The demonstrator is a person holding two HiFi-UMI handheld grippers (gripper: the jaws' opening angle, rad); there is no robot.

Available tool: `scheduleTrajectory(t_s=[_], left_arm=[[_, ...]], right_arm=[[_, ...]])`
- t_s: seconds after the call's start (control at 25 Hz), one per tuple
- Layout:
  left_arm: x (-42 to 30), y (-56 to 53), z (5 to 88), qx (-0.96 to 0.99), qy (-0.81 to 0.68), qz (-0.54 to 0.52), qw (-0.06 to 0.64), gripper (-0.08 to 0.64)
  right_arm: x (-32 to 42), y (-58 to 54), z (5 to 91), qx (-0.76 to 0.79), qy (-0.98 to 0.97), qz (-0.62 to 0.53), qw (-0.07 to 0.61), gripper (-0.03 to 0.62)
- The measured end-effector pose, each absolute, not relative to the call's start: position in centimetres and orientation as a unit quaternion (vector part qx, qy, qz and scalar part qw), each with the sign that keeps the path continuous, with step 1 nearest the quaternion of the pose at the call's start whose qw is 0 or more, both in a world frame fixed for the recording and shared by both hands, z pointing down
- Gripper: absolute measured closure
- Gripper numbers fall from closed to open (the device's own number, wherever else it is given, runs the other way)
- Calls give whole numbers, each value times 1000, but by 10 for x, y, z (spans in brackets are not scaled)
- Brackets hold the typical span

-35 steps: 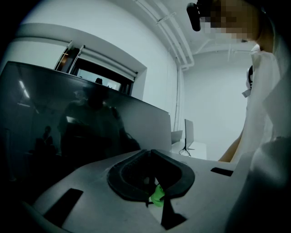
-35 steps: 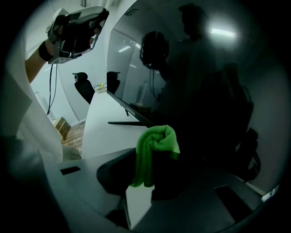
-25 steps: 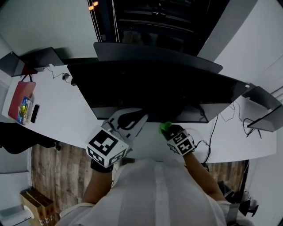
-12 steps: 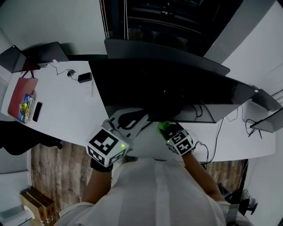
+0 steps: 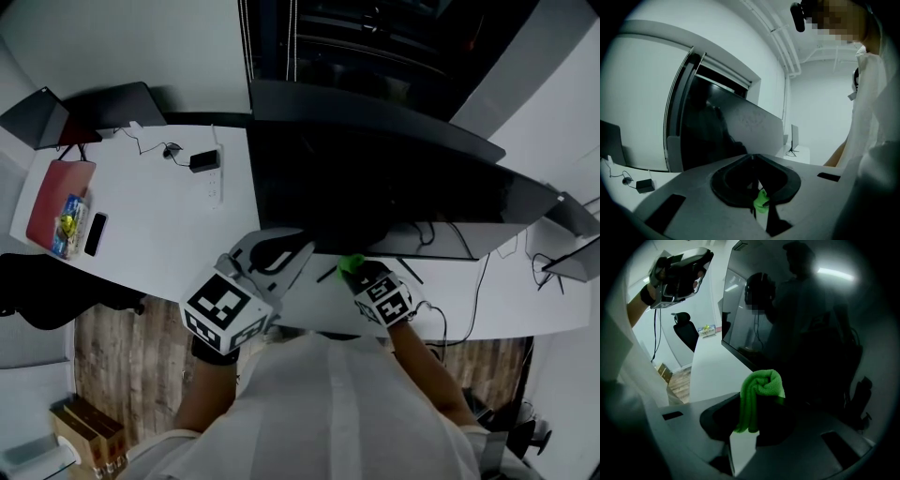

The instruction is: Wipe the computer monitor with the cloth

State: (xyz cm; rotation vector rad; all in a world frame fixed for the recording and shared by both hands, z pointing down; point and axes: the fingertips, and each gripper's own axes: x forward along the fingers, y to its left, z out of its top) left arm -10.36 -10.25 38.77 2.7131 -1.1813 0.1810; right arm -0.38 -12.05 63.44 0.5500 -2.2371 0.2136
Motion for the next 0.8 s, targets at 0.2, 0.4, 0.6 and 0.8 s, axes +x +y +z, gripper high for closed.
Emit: scheduleTrajectory(t_s=[0.2, 0.4, 0.6, 0.8], left_arm=[[-138, -91, 388, 905, -412, 61, 89, 520], [-168, -82, 391, 901, -420, 64, 94, 520], [-198, -73, 394, 895, -430, 66, 98, 520], [-220, -66, 398, 892, -435, 69, 101, 520]], right_arm=[[-35, -114, 635, 214, -889, 77, 397, 522], [-64, -112, 634, 213, -891, 74, 394, 522], [-92, -108, 633, 210, -892, 68, 395, 522], [-122, -104, 632, 200, -894, 65, 395, 522]])
